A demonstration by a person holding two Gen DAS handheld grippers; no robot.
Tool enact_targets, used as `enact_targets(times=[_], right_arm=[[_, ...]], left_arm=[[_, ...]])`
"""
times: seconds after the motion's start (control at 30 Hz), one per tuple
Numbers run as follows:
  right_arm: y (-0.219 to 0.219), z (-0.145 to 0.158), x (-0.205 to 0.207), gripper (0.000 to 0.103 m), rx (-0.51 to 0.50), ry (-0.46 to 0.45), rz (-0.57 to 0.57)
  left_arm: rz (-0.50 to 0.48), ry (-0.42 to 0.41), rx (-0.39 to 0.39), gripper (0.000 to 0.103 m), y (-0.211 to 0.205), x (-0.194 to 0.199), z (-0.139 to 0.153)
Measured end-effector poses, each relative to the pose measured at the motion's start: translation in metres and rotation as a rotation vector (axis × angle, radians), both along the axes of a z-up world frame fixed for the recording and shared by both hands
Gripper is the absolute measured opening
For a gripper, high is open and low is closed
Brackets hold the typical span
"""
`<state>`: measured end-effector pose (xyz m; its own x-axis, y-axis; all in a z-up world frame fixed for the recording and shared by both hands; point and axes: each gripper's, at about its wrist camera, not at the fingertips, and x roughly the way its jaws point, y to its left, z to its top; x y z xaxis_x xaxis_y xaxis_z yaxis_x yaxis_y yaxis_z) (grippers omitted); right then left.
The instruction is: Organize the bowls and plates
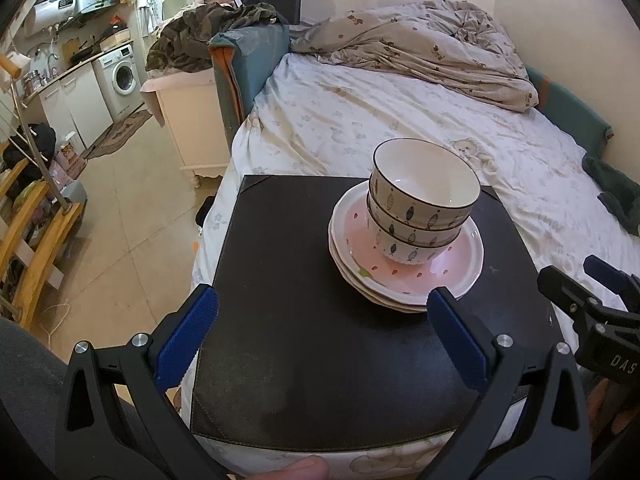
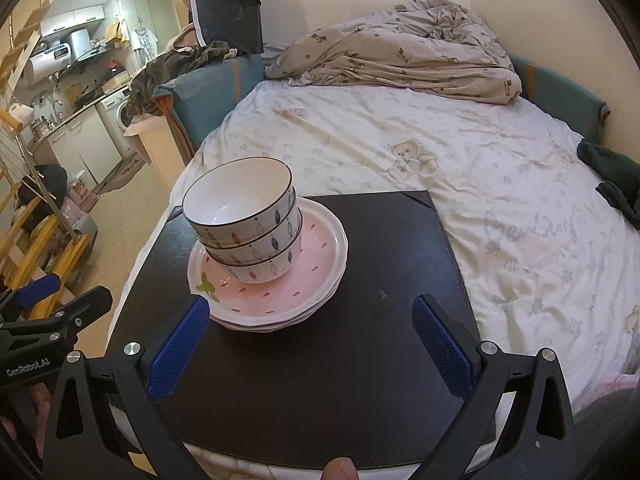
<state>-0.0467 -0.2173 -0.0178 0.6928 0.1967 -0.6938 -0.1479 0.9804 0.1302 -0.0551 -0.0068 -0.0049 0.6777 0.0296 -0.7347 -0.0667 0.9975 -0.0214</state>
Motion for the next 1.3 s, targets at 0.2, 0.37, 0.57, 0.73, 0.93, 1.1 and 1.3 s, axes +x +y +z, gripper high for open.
enact_targets(times=[0.2, 0.37, 0.57, 0.73, 0.93, 1.1, 1.3], right_arm=[[0.0004, 0.0007, -0.0006, 0.103, -0.003, -0.004, -0.003], [0.0001, 0.0013, -0.0013, 0.103, -0.008, -0.007, -0.003], [0.0003, 0.0014, -0.0015, 0.103, -0.007, -0.007, -0.003], [0.0004, 0.0015, -0.0018, 0.103, -0.009, -0.008, -0.003], [0.0005, 0.0013, -0.0018, 0.103, -0.009, -0.007, -0.004], [0.0005, 0.0017, -0.0021, 0.103, -0.008, -0.01, -0.004], [0.0004, 0.0023, -0.0023, 0.103, -0.011, -0.009, -0.004]], left_arm=[[-0.005, -0.01, -0.001, 0.103, -0.0014, 0.0, 0.0028], [-0.004, -0.01, -0.001, 0.103, -0.0009, 0.0, 0.0036], [-0.002, -0.01, -0.004, 0.103, -0.0004, -0.0002, 0.0031], [0.001, -0.009, -0.006, 0.103, -0.0001, -0.0006, 0.0035], [0.002, -0.007, -0.005, 0.103, 0.0, -0.0006, 0.0034], [0.002, -0.008, -0.005, 0.103, 0.0003, -0.0006, 0.0035], [0.001, -0.002, -0.002, 0.103, -0.0001, -0.0007, 0.0039]])
